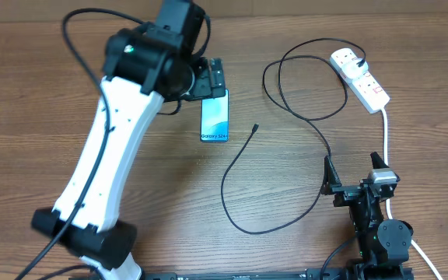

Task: Plug charger to phone and switch on socket
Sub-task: 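Move the left gripper forward over the phone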

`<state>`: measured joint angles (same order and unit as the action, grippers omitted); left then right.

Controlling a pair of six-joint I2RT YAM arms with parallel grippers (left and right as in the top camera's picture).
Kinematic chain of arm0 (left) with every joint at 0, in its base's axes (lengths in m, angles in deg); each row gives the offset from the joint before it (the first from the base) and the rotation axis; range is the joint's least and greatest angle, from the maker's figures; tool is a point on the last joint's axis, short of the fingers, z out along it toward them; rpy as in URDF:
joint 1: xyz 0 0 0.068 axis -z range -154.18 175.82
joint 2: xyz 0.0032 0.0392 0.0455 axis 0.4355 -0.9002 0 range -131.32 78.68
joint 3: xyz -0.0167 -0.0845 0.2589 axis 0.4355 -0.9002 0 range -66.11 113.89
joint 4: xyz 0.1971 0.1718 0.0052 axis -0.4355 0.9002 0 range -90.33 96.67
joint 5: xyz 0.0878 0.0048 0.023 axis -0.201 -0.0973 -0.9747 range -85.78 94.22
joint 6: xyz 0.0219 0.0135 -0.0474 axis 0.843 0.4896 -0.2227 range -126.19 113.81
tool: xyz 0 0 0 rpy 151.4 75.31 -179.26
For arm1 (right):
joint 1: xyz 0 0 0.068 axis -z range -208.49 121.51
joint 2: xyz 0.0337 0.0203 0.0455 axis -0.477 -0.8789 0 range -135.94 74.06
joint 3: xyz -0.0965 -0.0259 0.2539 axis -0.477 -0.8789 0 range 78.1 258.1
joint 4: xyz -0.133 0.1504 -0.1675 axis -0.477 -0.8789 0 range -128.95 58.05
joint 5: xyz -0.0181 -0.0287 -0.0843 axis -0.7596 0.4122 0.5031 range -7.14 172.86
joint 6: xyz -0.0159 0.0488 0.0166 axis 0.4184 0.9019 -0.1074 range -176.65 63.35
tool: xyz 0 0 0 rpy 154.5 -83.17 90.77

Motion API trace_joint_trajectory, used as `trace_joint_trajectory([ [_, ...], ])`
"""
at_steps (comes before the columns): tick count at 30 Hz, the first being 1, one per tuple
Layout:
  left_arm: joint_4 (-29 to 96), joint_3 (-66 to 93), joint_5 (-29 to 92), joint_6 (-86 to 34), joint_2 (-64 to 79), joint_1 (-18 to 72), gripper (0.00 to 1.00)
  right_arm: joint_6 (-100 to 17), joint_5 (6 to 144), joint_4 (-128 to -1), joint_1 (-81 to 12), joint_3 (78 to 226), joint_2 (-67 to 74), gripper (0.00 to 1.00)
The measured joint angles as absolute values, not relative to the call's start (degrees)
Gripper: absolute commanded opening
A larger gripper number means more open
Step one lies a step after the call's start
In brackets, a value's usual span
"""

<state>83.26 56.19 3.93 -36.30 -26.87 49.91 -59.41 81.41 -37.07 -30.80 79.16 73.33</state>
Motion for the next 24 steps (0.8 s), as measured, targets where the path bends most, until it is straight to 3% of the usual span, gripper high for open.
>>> trace_joint_trajectory([
  [24, 76.68, 56.30, 1.78, -35.86, -49.65, 51.73, 1.00, -59.43, 81.41, -37.10, -30.80, 79.16, 73.33, 1.00],
])
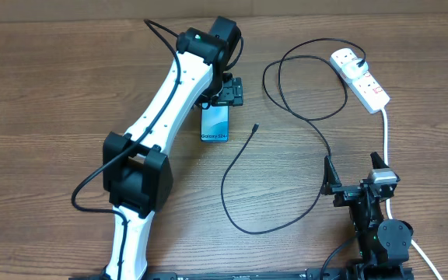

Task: Plug charger to phone and switch on socket
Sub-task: 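Move the left gripper forward over the phone, then lower the left gripper and grasp the phone's bottom edge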

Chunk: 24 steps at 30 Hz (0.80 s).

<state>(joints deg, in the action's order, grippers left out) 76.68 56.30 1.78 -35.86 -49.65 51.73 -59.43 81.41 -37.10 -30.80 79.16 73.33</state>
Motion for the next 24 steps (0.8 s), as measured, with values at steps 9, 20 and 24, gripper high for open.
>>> trace_joint_trajectory([
  [9, 72.70, 56.30, 0.74, -35.84, -53.80, 51.68, 1.00, -59.45, 81.41, -37.10, -30.80, 79.16, 73.33, 1.00],
  [20, 69.03, 56.30, 0.32, -36.08, -55.62, 51.55, 1.00, -59.41, 81.39, -37.12, -30.77, 79.16, 73.33, 1.00],
  [24, 69.03, 56.30, 0.34, -35.51, -55.62, 51.12, 1.00, -59.43, 81.41, -37.10, -30.80, 79.16, 73.33, 1.00],
])
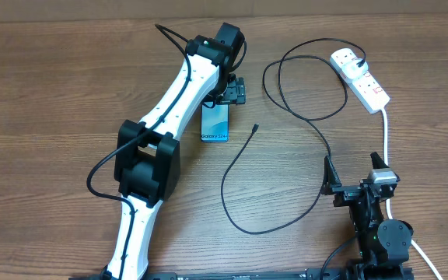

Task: Plug charger to phone and switch on socket
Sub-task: 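Lower the left gripper and grasp the phone's bottom edge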

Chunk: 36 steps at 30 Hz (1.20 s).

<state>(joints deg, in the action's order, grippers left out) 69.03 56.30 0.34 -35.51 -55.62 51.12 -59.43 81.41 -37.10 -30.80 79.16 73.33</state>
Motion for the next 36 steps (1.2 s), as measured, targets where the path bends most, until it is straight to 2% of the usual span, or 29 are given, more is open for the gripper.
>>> trace_joint_trajectory([
  [11, 68.35, 56.26, 2.46, -34.07, -55.97, 49.59, 1.00, -59.43, 81.41, -37.12, -30.80, 79.16, 73.33, 1.00],
  [36, 66.23, 53.48, -1.17, -31.49, -57.37, 50.85, 1.00, -59.43, 81.41, -37.12, -30.77, 79.16, 73.33, 1.00],
])
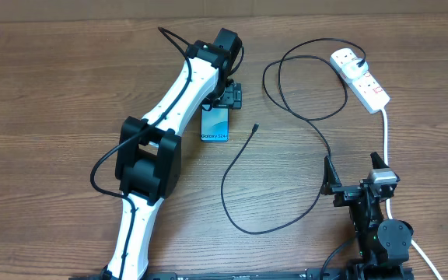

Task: Plug charger to phone and switch on socket
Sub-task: 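Lower the left gripper and grasp the phone's bottom edge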

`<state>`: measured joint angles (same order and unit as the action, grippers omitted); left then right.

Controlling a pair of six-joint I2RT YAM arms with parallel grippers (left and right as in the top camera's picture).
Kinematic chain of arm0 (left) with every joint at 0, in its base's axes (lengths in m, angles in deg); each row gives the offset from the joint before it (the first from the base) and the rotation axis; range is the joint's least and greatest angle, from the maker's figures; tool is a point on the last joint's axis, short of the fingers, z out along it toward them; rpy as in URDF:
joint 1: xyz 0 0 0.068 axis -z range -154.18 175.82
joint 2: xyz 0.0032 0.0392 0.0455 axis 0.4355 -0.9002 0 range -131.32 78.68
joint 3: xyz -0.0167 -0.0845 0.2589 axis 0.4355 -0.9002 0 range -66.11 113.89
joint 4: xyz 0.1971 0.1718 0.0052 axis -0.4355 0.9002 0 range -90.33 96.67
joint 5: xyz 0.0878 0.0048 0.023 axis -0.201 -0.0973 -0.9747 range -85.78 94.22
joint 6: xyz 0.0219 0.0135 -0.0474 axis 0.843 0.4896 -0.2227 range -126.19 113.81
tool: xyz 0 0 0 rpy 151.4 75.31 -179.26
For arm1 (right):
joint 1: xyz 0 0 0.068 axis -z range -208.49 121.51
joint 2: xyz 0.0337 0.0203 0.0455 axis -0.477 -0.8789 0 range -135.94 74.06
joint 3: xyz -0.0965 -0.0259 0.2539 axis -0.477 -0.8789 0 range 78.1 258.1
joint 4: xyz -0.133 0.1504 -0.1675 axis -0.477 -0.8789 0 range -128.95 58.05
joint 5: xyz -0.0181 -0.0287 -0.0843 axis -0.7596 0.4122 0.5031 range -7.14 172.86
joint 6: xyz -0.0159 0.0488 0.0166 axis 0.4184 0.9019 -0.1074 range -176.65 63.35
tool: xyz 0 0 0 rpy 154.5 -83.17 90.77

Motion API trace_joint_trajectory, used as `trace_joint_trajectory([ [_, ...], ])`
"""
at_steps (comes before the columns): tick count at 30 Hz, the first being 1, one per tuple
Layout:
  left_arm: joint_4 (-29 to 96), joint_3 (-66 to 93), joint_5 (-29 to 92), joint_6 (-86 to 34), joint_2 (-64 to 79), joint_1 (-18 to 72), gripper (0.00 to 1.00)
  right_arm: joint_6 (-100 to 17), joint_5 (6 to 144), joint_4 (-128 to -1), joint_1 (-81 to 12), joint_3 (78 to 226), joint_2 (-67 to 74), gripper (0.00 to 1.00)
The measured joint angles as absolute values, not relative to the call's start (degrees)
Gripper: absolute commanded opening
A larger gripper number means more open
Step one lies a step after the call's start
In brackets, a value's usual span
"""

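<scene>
The phone point(215, 125), blue screen up, lies flat at the table's middle. My left gripper point(227, 97) is down over the phone's far end and hides it; the overhead view leaves its jaw state unclear. The black charger cable point(232, 167) has its free plug tip point(255, 127) lying just right of the phone, apart from it. From there the cable curves round the table to the white socket strip point(362, 76) at the far right. My right gripper point(354, 173) stands open and empty near the front right.
The left arm point(173, 109) stretches diagonally from the front left across to the phone. The strip's white cord point(385, 132) runs down past the right gripper. A cable loop point(302, 78) lies between the phone and the strip.
My left gripper has shifted slightly toward the near side and sits lower over the phone's far end. The phone, the cable and the right arm have not moved.
My left gripper first hovered beyond the phone's far edge with the arm raised high toward the camera. Then the arm was stretched out low with the gripper at the phone's far end, and it has settled closer onto it since. The right arm stayed still.
</scene>
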<state>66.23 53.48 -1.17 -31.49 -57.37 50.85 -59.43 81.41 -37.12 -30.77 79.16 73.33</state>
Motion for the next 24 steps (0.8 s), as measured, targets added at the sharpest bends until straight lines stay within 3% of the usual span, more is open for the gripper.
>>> trace_joint_trajectory([
  [24, 65.64, 53.17, 5.54, -31.25, -61.65, 48.27, 1.00, -59.43, 81.41, -37.12, -30.80, 79.16, 73.33, 1.00],
])
